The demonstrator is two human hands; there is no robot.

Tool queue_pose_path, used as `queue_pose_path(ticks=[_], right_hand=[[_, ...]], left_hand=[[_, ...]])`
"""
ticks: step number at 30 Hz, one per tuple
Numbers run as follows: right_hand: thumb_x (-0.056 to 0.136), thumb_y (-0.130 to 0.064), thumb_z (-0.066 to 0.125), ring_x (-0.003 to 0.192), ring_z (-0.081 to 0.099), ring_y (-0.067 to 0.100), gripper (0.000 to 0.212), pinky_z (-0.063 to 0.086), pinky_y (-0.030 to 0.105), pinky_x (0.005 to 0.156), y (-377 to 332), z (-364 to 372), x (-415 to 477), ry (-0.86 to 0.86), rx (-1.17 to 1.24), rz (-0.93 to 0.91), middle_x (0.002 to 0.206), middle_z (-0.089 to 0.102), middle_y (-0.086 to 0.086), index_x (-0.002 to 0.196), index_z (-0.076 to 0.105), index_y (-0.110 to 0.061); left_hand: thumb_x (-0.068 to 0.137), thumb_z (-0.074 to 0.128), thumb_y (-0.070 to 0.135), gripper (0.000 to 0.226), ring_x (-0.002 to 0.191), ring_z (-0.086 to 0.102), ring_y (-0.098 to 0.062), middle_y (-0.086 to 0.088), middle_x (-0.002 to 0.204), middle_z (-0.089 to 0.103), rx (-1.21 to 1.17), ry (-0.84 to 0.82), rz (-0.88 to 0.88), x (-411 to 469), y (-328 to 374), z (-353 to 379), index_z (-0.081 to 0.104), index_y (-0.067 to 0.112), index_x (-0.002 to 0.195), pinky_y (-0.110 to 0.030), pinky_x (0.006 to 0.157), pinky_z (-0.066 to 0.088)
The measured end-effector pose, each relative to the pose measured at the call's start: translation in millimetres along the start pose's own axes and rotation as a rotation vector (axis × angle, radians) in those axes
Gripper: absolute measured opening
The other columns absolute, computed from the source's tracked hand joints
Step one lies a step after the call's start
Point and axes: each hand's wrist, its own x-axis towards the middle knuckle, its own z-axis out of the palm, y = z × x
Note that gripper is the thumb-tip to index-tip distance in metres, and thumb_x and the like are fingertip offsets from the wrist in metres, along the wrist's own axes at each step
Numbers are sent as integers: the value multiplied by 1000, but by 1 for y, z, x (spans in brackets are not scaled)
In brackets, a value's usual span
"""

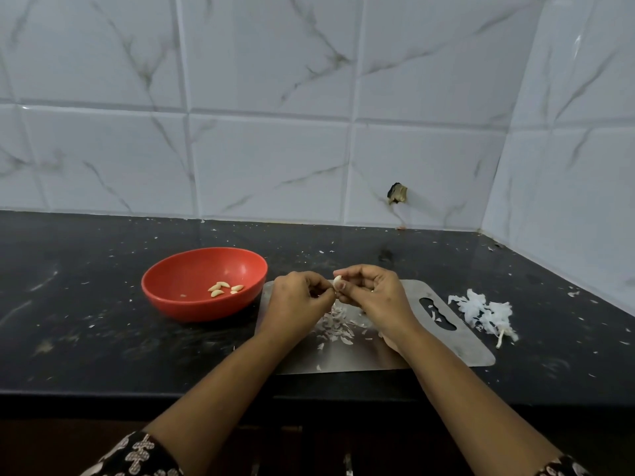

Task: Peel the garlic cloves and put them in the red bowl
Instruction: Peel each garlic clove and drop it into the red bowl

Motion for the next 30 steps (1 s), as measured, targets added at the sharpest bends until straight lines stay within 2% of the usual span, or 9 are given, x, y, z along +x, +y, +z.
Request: queue_pose_path(ticks=[6,12,17,19,21,24,26,28,30], right_hand=[[83,0,70,68,69,13,11,55,18,63,-3,-2,0,40,99,34,80,72,13,94,70,-3],[83,1,70,69,70,13,11,57,20,64,-4,-2,-1,42,88,34,82,72,13,94,69,0],[82,1,71,71,70,16,11,57,21,65,-3,-1,-1,29,50,34,82,72,12,93,69,-1],[82,1,71,72,70,16,9,57,21,65,-2,0,-2,22,47,28,80,72,10,91,70,-2],[83,1,71,72,70,16,9,57,22,65,-3,0,-2,21,49,26,80,72,10,91,69,-2],[85,-2,69,73,71,16,8,57,22,65,-4,2,-1,24,44,40,83,72,12,92,70,-5],[87,-4,68,74,70,16,7,57,22,65,-5,2,-1,9,54,63,83,73,10,92,71,-8],[89,-4,65,75,70,15,8,56,22,66,-5,2,0,-11,71,97,83,73,9,93,71,-9],[91,-3,62,74,69,14,9,55,21,65,-6,1,0,-19,93,135,83,72,10,93,71,-7]], left_hand=[[86,68,15,9,61,70,-10,1,67,73,-102,-30,-12,-1,6,-2,76,18,83,-41,68,59],[86,69,18,8,58,69,-9,2,64,72,-87,-28,-15,-2,8,-3,76,20,82,-40,67,59],[79,63,44,15,59,66,-4,16,60,68,-9,-30,-3,-3,3,-3,69,36,67,-41,66,58],[69,54,57,24,58,66,-3,17,59,67,0,-18,-9,-3,4,-4,66,38,63,-41,66,58],[66,51,62,30,58,65,-3,17,59,66,-1,-11,-8,-3,5,-5,65,36,61,-43,65,58],[69,57,52,22,56,63,-4,16,57,65,-7,-1,-2,-3,7,-5,65,33,60,-43,63,57],[75,65,31,14,55,62,-5,13,57,65,-15,3,2,-3,8,-4,65,30,61,-41,62,57],[77,68,17,18,55,61,-5,10,57,64,-14,11,15,-3,9,-3,66,27,63,-39,62,56],[77,68,13,19,54,60,-6,9,56,64,-17,6,34,-3,10,-3,66,26,63,-35,60,56]])
